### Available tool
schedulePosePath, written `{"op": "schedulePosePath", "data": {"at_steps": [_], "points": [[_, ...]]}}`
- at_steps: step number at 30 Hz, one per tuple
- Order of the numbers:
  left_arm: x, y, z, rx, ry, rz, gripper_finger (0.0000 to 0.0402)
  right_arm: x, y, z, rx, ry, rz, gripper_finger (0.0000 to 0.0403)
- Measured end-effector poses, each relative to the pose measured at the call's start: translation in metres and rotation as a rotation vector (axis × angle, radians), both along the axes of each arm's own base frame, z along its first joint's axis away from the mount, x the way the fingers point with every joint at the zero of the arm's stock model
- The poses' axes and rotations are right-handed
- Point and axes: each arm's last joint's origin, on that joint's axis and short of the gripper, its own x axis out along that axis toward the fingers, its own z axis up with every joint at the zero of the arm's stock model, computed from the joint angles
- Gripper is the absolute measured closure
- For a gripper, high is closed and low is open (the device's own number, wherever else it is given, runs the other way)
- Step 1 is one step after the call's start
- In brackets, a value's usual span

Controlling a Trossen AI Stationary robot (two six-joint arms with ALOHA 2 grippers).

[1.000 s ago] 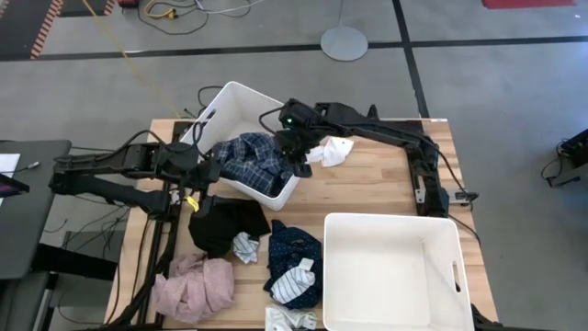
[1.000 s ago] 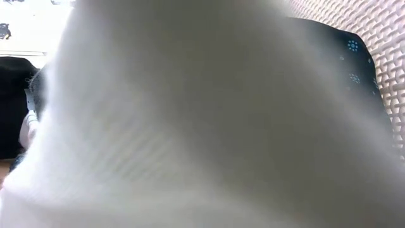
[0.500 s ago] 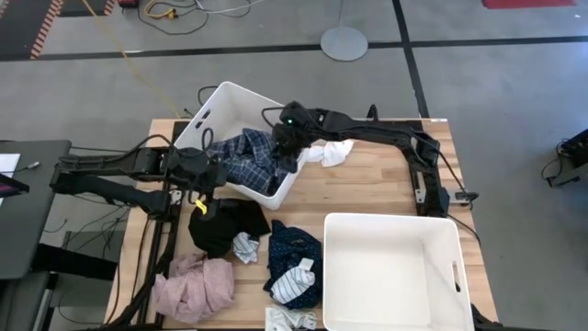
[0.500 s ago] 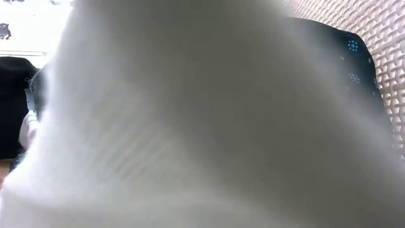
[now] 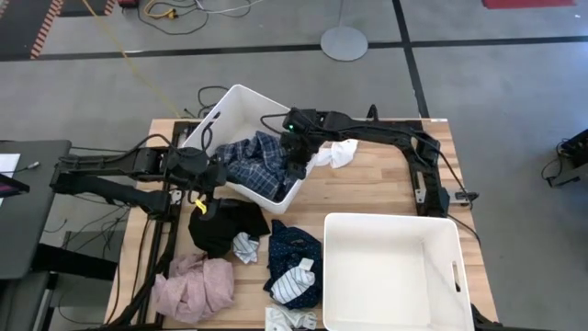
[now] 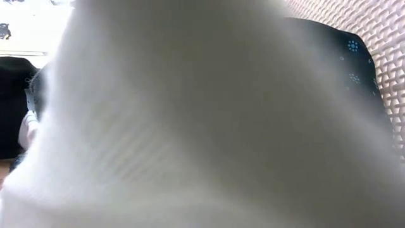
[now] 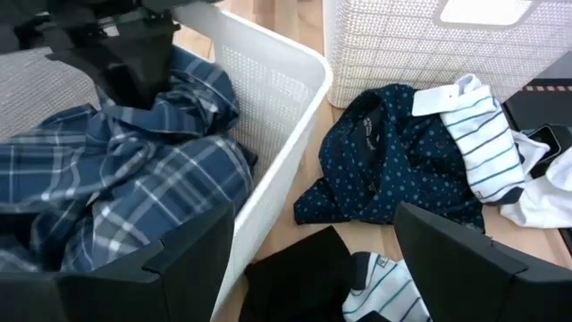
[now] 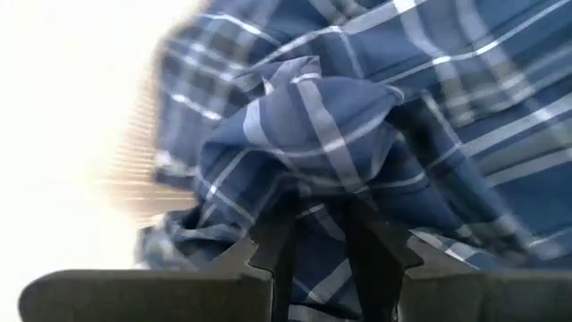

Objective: Sort clothes
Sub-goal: Put the top blue checkered polo shirt into the top white laundry bin

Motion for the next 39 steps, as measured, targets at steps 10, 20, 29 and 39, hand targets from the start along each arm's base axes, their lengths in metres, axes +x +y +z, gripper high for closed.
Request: {"op": "schedulePosePath", "data": {"at_steps": [10, 20, 29, 39], "points": [[0.000, 0.000, 0.000, 0.002, 0.000, -0.001, 0.0097, -0.007, -0.004, 0.043, 0.084, -0.217, -0.010, 0.0287], [0.000, 0.000, 0.000, 0.005, -0.003, -0.003, 0.0097, 0.013, -0.015, 0.016, 0.051, -0.193, -0.138, 0.0287], [0.000, 0.000, 0.001, -0.008, -0.007, 0.006, 0.0097, 0.035, -0.036, -0.069, 0.091, -0.025, -0.216, 0.0287], [0.000, 0.000, -0.001, -0.019, 0.009, 0.014, 0.0097, 0.042, -0.034, -0.052, 0.031, -0.020, -0.196, 0.0287]]}}
